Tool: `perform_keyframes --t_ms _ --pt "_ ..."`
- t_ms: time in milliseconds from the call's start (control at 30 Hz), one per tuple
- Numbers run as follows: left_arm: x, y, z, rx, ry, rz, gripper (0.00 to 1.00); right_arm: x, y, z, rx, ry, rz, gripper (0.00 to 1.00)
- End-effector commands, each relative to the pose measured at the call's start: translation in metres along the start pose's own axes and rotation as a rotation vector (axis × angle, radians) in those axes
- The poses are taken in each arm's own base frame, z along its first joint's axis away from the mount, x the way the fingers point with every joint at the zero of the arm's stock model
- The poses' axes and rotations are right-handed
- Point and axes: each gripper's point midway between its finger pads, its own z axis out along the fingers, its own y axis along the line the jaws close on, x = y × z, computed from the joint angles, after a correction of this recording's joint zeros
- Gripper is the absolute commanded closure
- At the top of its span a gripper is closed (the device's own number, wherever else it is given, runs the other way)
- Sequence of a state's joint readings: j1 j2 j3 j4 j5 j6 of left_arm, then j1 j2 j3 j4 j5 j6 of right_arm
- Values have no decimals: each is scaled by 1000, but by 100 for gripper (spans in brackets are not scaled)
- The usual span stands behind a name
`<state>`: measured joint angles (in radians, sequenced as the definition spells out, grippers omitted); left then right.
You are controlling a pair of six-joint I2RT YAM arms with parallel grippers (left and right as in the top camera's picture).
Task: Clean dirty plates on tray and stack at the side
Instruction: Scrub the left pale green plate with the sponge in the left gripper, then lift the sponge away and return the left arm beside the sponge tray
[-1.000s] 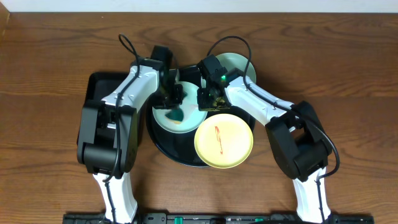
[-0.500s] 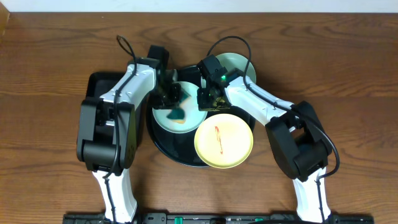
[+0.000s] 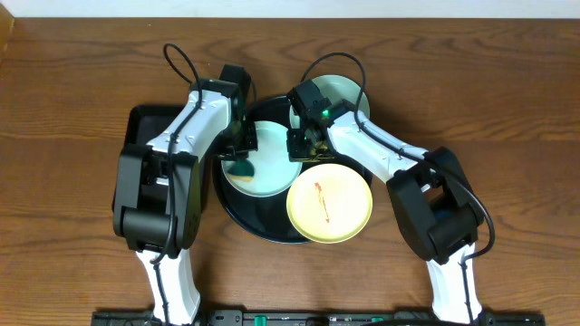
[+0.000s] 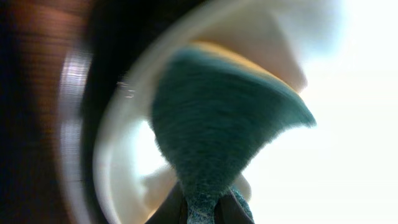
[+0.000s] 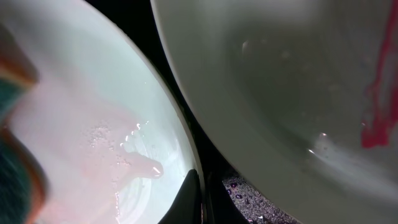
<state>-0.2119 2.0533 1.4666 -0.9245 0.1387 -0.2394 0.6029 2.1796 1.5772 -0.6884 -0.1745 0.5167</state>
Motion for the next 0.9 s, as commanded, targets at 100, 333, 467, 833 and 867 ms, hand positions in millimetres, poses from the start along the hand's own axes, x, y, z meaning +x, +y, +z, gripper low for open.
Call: perform_keyframes --t_ms 100,333,467,833,867 --pt "14 -55 -8 269 45 210 93 10 -5 12 22 40 -16 99" --pt "-32 -17 -5 69 -134 101 93 10 -5 12 22 40 -16 99" --pt "-45 21 -8 -123 -197 10 93 10 -5 12 22 40 -16 99" --pt "-29 32 -62 -152 -248 -46 93 9 -7 12 32 35 -16 99" --pt "-28 32 -75 -138 -278 -50 93 10 -7 12 32 35 -16 99"
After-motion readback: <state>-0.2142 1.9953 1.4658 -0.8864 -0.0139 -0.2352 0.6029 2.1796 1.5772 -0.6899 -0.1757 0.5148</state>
